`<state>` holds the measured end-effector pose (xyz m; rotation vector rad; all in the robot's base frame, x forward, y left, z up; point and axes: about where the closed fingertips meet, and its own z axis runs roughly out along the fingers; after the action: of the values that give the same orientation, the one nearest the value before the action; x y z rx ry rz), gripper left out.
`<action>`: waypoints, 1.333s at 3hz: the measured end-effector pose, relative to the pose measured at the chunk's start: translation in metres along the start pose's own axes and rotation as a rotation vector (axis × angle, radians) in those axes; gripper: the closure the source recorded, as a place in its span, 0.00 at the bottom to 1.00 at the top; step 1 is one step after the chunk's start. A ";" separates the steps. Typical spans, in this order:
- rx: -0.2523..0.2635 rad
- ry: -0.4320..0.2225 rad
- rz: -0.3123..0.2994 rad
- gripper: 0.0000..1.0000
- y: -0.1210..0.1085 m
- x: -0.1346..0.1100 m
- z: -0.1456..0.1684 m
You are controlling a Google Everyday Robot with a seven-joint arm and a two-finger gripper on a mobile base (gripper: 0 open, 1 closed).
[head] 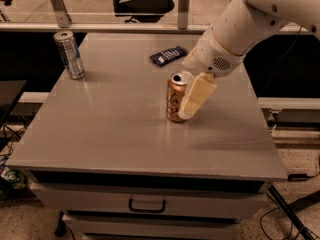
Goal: Move orange can near rxbar blueberry
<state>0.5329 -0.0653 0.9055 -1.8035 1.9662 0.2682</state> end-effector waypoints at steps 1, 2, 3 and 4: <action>-0.004 -0.002 -0.005 0.39 0.000 -0.004 0.003; -0.026 -0.008 -0.002 0.69 -0.001 -0.010 0.005; -0.021 -0.020 -0.002 0.93 -0.016 -0.025 -0.001; 0.007 -0.025 0.019 1.00 -0.054 -0.039 -0.003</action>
Offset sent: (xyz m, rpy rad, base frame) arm -0.0003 0.0138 0.0006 0.0222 0.0320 0.0236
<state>0.5869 -0.0389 0.9339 -1.7700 1.9653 0.2880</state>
